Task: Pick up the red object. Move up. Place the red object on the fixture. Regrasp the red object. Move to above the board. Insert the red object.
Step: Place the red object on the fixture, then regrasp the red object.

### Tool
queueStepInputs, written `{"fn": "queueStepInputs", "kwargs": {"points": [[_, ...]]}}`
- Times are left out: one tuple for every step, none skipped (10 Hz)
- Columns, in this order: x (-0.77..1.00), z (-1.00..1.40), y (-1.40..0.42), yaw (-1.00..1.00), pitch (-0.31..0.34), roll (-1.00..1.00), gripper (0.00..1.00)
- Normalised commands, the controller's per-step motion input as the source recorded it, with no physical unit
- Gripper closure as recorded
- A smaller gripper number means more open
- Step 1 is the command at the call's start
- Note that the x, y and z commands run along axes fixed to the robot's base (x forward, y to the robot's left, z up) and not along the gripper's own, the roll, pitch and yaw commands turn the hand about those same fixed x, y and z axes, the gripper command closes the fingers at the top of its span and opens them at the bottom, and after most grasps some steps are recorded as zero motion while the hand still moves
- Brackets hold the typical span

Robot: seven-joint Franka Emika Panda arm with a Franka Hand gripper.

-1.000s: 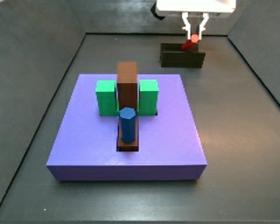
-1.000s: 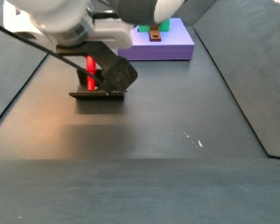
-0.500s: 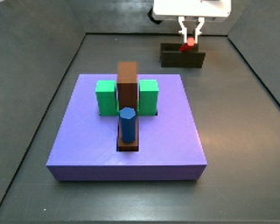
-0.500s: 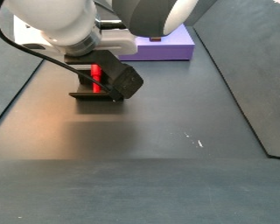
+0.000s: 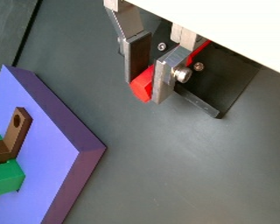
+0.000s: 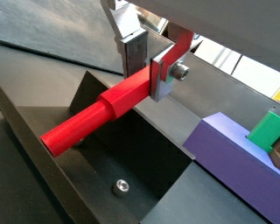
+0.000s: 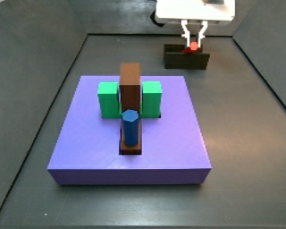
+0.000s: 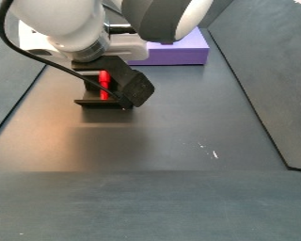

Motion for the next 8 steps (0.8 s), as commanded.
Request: {"fn": "queueStepInputs", "kwargs": {"points": [[0.0,0.0,0.0,0.0,0.0,0.0,1.0],[0.0,0.0,0.0,0.0,0.0,0.0,0.0],[0.01,0.82,-0.13,0.13,-0.474,0.74,0.0],[0.03,0.72,-0.1,0.16,-0.489,0.84,0.0],[0.0,0.57,-0.04,0.15,-0.383,1.0,0.0],[0.0,0.34,0.0,0.14,-0.217,1.0,0.0],[0.0,0.14,0.0,0.12,-0.134,1.0,0.0],[0.0,0.06,-0.03,0.09,-0.143,1.0,0.0]]}}
